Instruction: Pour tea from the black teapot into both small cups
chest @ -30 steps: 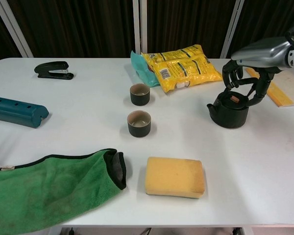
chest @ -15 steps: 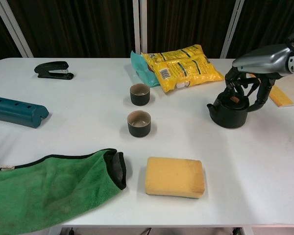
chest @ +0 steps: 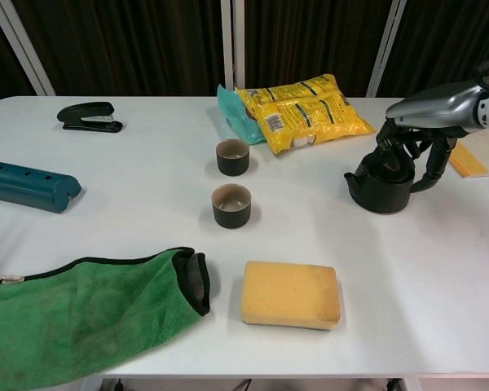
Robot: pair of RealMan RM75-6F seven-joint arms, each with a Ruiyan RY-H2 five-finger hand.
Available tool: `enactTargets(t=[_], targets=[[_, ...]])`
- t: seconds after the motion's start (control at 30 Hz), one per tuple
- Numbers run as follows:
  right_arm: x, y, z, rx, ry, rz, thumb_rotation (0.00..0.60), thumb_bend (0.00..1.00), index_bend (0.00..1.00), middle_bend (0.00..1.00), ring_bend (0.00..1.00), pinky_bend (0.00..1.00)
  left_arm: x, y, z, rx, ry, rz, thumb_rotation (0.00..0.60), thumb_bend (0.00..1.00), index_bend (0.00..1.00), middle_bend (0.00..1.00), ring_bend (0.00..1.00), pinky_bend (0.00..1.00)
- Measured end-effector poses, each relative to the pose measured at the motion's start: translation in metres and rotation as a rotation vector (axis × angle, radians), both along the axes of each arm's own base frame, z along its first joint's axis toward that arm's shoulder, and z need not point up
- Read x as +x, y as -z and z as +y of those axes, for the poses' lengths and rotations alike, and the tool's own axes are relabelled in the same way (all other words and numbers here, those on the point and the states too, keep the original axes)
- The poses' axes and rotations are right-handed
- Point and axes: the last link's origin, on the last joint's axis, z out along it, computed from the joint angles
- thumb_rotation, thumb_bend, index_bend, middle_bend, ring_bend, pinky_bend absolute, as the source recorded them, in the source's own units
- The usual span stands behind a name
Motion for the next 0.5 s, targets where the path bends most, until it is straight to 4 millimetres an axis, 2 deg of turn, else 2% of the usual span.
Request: enactTargets(t=[0.5], targets=[[0.0032,0.0047,0.0002,0.048,0.058,-0.016,0.6,0.15,0.68,0.7,0.56,0.0,-0.001,-0.0013,0.0002,0.002,-0.003,-0.003,0.6,0.07,0.15,0.12,0.11,0.22]])
